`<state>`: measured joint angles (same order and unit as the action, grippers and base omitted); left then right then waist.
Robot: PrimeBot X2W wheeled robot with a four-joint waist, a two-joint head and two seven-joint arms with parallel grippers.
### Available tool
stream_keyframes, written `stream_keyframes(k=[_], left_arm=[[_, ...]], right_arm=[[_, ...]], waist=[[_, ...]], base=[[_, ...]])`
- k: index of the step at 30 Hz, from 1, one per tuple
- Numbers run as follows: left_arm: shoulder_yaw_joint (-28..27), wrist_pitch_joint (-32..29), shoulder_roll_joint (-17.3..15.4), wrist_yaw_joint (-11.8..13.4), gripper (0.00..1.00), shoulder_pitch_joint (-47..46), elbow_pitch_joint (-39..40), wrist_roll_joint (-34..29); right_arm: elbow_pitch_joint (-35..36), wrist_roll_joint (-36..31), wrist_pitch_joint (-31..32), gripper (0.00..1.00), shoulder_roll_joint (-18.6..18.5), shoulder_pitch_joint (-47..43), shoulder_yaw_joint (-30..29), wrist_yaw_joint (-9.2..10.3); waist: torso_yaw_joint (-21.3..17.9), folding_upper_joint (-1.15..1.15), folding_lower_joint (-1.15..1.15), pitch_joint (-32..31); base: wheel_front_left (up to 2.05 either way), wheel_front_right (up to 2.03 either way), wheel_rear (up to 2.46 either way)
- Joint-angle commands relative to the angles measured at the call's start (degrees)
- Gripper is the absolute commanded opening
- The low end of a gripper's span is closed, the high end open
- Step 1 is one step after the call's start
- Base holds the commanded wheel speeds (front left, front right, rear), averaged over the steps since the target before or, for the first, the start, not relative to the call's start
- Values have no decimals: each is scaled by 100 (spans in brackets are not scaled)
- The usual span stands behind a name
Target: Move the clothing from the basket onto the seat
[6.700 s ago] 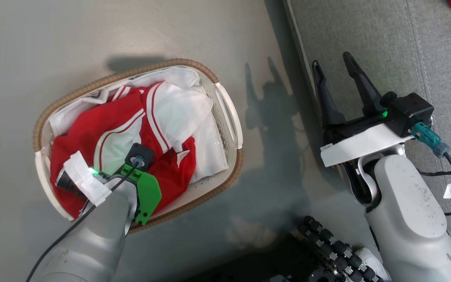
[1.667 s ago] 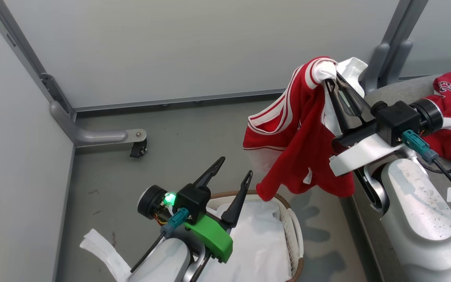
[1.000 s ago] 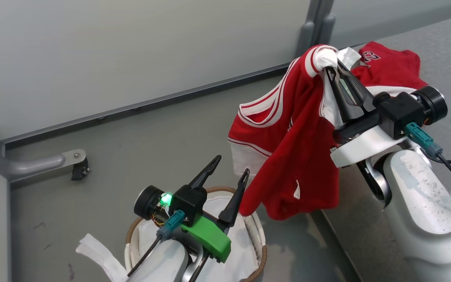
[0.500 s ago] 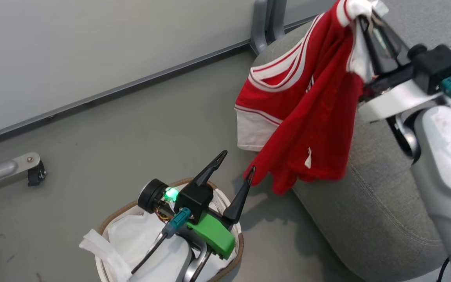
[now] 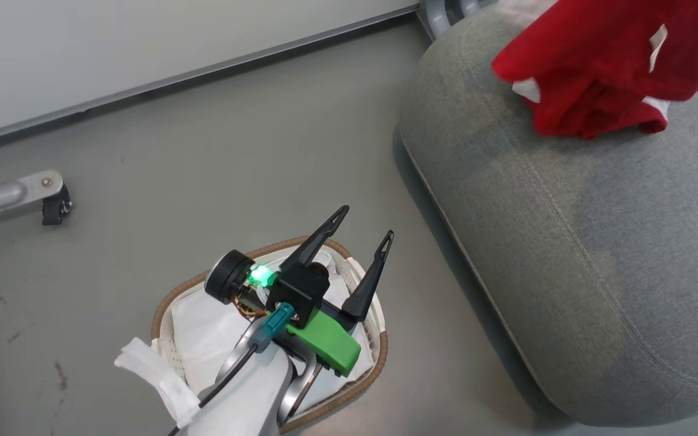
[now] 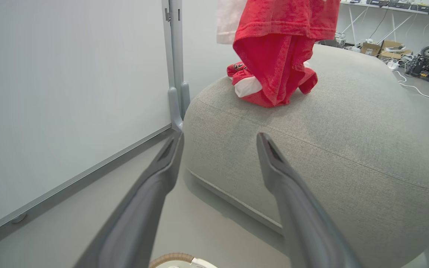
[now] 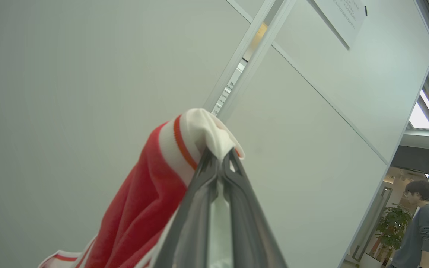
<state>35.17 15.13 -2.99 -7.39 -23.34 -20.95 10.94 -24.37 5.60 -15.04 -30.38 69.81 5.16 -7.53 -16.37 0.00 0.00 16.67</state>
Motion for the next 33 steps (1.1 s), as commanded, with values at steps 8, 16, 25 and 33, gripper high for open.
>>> stream_keyframes(k=[8, 16, 25, 33], left_arm=[[-69, 3, -211, -14, 100, -373, 168, -154], [-74, 2, -335, -15, 100, -716, 309, -310], [-24, 2, -406, -14, 100, -847, 305, -331], [-23, 2, -420, -14, 100, -784, 221, -280]], right_arm=[[-1029, 91, 112, 0, -639, 328, -141, 8], [-2040, -84, -18, 0, -243, -634, -1000, 8], [-2123, -393, -22, 0, 497, -1570, -1675, 8], [-1951, -641, -23, 14, 837, -1957, -1913, 8]], waist=[[342, 0, 0, 907], [422, 0, 0, 1581], [372, 0, 0, 1817], [306, 0, 0, 1715]], base=[[0, 0, 0], [0, 0, 0], [0, 0, 0], [0, 0, 0]])
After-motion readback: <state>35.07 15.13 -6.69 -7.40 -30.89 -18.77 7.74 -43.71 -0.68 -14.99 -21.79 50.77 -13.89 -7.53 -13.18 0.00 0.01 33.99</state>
